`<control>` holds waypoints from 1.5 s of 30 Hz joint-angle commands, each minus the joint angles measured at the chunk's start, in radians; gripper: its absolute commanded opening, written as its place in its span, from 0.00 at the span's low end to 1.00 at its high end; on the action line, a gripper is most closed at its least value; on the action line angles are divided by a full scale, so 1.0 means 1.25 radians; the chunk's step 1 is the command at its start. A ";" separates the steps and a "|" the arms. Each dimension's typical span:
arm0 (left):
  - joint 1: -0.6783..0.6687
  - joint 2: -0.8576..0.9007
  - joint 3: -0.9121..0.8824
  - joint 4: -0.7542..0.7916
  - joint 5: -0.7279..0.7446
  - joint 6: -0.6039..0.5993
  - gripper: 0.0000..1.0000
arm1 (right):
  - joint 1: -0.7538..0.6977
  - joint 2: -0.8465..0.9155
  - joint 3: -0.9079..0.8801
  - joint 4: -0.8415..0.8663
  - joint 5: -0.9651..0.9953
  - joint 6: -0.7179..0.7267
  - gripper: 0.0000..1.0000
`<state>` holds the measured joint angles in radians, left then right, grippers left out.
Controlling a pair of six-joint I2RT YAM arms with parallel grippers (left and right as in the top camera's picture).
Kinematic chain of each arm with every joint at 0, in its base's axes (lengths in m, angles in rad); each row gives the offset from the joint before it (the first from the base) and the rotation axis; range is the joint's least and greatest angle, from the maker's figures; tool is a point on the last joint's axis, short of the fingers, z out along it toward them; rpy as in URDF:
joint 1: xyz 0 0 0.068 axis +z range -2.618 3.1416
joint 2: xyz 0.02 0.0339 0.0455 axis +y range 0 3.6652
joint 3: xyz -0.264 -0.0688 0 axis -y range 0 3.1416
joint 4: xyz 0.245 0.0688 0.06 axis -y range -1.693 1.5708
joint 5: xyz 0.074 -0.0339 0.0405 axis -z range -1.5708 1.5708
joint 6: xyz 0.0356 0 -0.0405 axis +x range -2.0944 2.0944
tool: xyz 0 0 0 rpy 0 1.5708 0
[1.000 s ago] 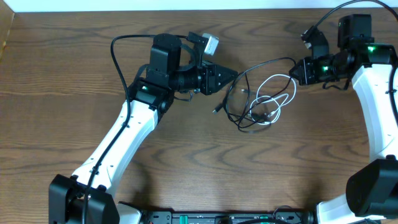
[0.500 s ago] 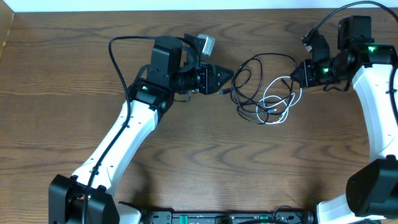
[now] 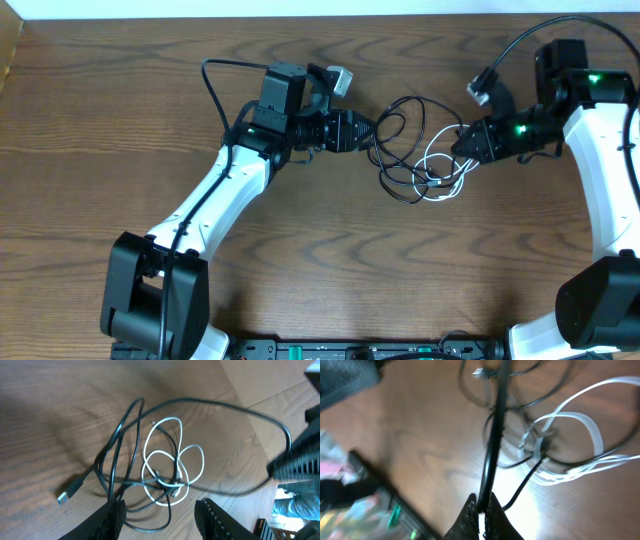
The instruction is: Untangle cables
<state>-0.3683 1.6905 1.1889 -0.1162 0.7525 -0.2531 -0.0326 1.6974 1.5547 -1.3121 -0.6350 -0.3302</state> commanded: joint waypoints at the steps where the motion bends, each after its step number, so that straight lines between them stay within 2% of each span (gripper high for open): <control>1: 0.002 -0.003 0.003 0.042 -0.002 0.009 0.49 | 0.039 0.000 0.001 -0.042 -0.083 -0.107 0.01; 10: 0.002 0.002 0.003 0.081 -0.014 0.005 0.50 | 0.118 -0.047 0.001 -0.048 -0.084 -0.121 0.01; 16: 0.002 0.050 0.003 0.042 -0.016 0.006 0.49 | 0.099 -0.132 0.001 -0.042 -0.016 -0.098 0.01; 22: 0.002 0.099 0.003 -0.042 -0.016 0.083 0.49 | 0.097 -0.164 0.001 -0.044 0.016 -0.088 0.01; 36: -0.022 0.148 0.003 -0.045 0.020 0.098 0.48 | 0.097 -0.164 0.001 -0.039 0.021 -0.080 0.01; 40: -0.028 0.148 0.003 0.016 0.051 0.093 0.48 | 0.097 -0.164 0.001 -0.042 0.021 -0.074 0.01; 45: -0.028 0.147 0.003 0.176 0.053 -0.025 0.44 | 0.097 -0.164 0.001 -0.055 0.021 -0.075 0.01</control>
<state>-0.4046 1.8622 1.1889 0.0387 0.7994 -0.1928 0.0898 1.5040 1.5547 -1.3750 -0.6014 -0.4343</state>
